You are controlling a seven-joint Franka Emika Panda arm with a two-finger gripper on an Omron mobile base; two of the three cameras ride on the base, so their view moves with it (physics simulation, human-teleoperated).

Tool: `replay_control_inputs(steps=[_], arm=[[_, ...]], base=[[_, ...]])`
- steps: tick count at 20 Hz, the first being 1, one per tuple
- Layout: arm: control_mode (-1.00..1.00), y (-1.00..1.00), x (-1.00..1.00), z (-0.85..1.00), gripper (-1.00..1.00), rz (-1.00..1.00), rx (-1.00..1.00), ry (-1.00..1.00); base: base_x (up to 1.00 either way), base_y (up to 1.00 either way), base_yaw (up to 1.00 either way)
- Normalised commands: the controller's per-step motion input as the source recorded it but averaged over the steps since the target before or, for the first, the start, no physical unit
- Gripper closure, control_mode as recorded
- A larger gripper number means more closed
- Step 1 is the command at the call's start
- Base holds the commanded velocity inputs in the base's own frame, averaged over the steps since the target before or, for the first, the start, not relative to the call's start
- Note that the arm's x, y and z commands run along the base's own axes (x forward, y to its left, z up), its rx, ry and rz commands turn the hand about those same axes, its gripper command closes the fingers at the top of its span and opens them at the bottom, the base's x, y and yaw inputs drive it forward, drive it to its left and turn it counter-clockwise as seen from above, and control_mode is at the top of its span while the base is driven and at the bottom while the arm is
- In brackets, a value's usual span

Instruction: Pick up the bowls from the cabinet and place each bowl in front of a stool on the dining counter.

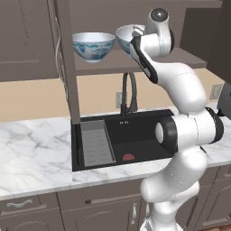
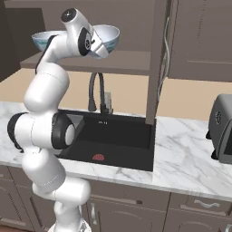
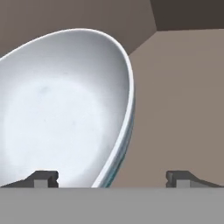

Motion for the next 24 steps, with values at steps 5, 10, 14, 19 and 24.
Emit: replay_control_inputs(steps=[5,10,14,19,24], arm=[[-1.00,0.00,0.01,0.00,1.00,0.00,0.00,-0.02],[-1.00,0.00,0.02,-0.01,1.00,0.00,0.00,-0.02],[-1.00,-0.21,-0.89,0.00,1.00,-0.02,0.00,0.00],[-1.00,-0.31,-1.00,0.07,1.00,0.00,0.00,0.00],[-1.00,-0.16,-1.00,0.00,1.00,0.00,0.00,-0.05]], base=[[0.00,0.00,0.00],[0.00,0.00,0.00],[0.00,0.00,0.00],[0.00,0.00,0.00],[0.00,0.00,0.00]])
